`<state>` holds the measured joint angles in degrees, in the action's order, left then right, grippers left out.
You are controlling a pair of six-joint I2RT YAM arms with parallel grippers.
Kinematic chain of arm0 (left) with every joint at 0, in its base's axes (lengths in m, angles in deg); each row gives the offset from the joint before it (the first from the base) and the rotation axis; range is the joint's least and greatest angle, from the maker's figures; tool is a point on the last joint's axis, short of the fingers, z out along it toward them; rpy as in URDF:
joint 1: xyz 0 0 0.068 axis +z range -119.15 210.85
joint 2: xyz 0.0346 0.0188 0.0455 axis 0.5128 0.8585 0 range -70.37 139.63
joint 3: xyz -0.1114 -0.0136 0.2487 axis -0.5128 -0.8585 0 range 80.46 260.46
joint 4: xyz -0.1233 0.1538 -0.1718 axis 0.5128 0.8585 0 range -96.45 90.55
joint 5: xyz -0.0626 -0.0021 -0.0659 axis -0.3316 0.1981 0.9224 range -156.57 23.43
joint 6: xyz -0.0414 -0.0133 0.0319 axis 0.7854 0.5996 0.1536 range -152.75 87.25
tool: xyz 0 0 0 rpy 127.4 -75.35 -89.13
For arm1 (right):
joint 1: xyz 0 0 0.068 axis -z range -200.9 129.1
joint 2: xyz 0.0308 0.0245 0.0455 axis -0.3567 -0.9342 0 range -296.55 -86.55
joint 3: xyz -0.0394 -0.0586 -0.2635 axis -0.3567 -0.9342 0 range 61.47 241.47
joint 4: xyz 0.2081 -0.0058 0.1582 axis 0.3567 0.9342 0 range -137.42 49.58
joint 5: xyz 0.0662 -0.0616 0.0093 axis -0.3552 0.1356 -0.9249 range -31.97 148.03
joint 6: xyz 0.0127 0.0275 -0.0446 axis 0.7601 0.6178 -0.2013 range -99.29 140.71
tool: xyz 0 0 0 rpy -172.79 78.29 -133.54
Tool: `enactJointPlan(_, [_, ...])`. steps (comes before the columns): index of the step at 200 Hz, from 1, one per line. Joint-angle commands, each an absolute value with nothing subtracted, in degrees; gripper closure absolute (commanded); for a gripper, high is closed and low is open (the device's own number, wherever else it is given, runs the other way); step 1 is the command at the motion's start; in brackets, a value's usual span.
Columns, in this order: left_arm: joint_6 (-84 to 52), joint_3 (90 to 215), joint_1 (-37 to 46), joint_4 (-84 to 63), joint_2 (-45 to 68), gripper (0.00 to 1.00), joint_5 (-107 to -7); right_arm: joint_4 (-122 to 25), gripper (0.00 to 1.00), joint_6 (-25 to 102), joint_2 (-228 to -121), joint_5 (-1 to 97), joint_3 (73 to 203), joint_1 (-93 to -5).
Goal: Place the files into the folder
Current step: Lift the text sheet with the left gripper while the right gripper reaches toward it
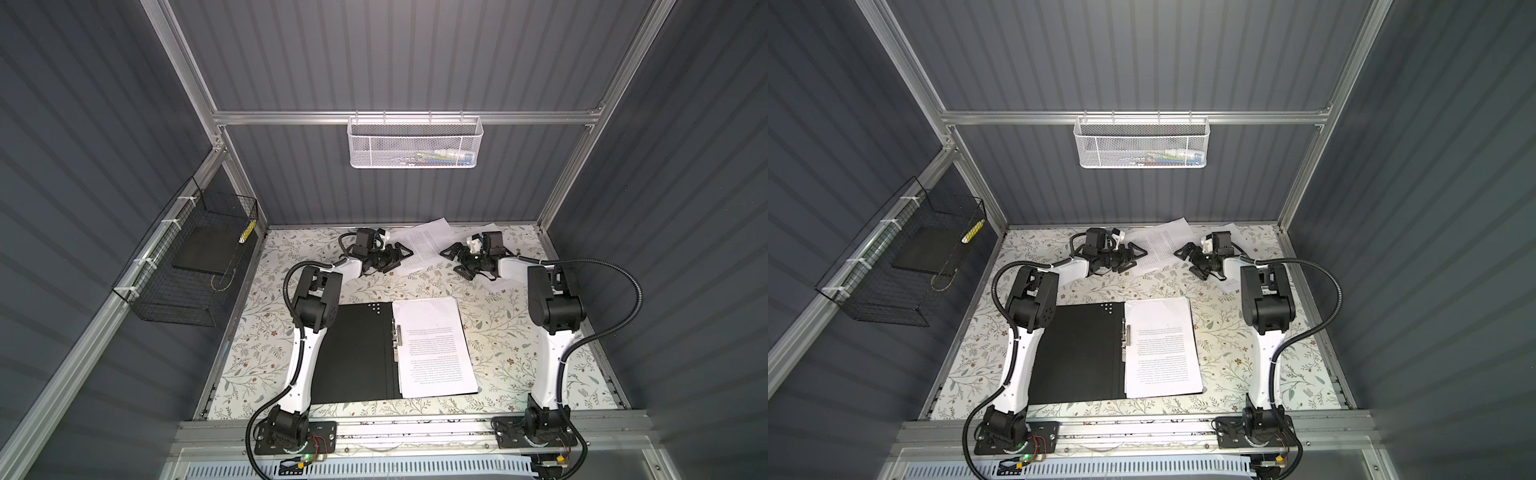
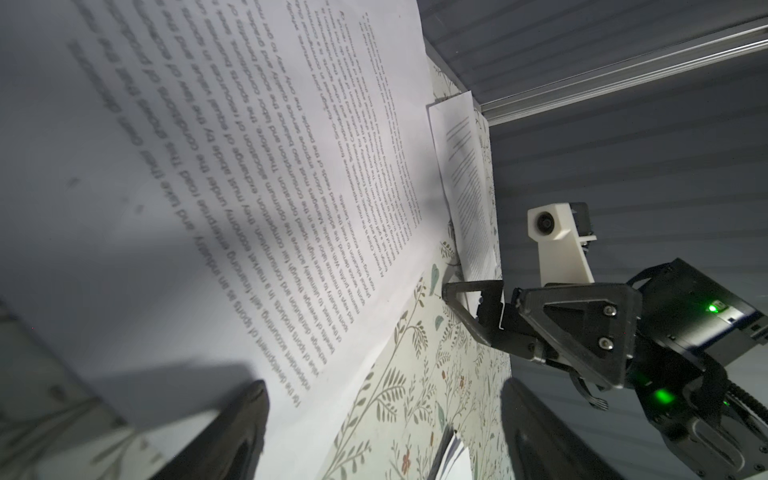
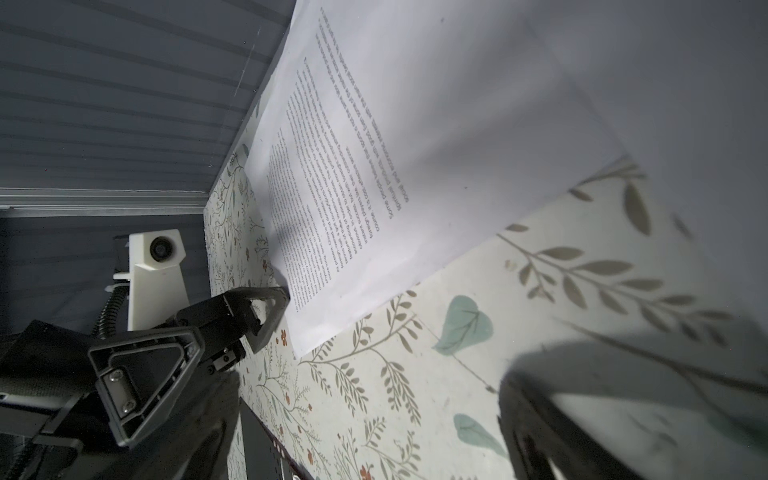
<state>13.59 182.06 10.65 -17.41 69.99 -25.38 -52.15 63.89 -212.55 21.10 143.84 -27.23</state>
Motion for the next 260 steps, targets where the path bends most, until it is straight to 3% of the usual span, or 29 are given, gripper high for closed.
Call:
enactJointPlan(1, [20.4,181.2,10.5,-25.9,68.5,0.13,-25.4,-52.3,0.02,66.3,-215.0,19.3,145.2,-27.8])
enactJointPlan(48, [10.3,183.3,10.3,-8.6,64.5,0.13,-36.2,-49.9,0.03,67.6,-215.3,22.6,146.2,-28.0])
enactJointPlan(79, [5.3,189.3,10.1,-2.5,67.1,0.13,-34.5,-51.3,0.02,70.0,-215.1,24.5,145.6,-28.7])
enactJointPlan(152, [1.1,197.0,7.5,0.4,73.3,0.13,-31.8,-51.7,0.06,77.6,-217.2,27.6,146.7,-29.8])
enactJointPlan(260, [-2.9,189.3,6.6,7.2,70.1,0.14,-34.7,-49.9,0.07,84.5,-219.0,32.9,149.5,-32.2])
